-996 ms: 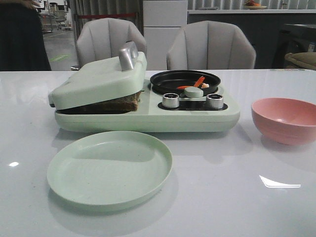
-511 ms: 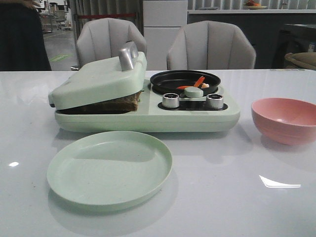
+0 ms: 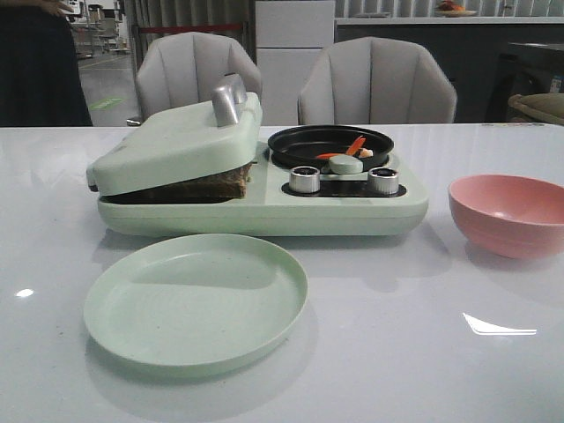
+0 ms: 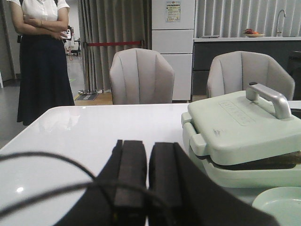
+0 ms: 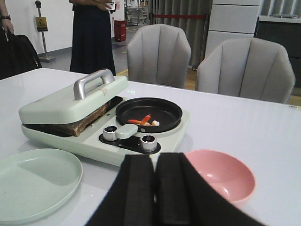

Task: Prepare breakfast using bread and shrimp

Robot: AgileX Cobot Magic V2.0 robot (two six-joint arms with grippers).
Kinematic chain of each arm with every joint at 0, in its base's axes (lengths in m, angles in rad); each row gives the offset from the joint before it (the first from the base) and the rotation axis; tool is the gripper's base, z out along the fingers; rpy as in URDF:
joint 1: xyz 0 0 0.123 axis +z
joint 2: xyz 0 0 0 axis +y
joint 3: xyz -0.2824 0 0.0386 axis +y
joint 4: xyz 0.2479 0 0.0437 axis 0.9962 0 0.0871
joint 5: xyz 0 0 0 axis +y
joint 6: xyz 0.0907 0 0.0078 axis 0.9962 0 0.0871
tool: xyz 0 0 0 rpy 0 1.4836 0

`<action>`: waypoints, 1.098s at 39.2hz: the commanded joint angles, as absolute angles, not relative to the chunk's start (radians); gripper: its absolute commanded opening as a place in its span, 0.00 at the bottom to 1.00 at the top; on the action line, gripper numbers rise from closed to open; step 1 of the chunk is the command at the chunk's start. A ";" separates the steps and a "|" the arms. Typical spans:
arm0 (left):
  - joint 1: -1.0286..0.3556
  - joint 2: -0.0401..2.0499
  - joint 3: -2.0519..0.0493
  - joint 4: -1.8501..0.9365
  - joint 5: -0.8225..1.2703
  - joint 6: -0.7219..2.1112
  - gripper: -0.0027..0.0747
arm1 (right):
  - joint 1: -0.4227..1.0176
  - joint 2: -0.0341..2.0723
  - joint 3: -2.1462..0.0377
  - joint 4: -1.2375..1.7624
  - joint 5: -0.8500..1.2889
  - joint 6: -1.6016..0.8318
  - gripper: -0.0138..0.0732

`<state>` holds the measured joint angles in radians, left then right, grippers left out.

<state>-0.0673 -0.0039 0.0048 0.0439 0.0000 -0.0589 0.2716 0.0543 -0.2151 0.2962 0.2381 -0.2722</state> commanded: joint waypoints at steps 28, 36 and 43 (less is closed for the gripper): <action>-0.066 -0.022 0.026 0.034 -0.081 -0.070 0.18 | 0.131 0.043 -0.200 0.184 0.075 -0.238 0.32; -0.066 -0.022 0.026 0.034 -0.081 -0.070 0.18 | 0.088 0.010 -0.132 0.040 0.040 -0.086 0.32; -0.066 -0.022 0.026 0.034 -0.081 -0.070 0.18 | 0.080 -0.031 -0.060 0.000 0.022 0.025 0.32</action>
<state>-0.0673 -0.0039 0.0048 0.0424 0.0000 -0.0589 0.0889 -0.0104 -0.0591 0.0237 0.1176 -0.0227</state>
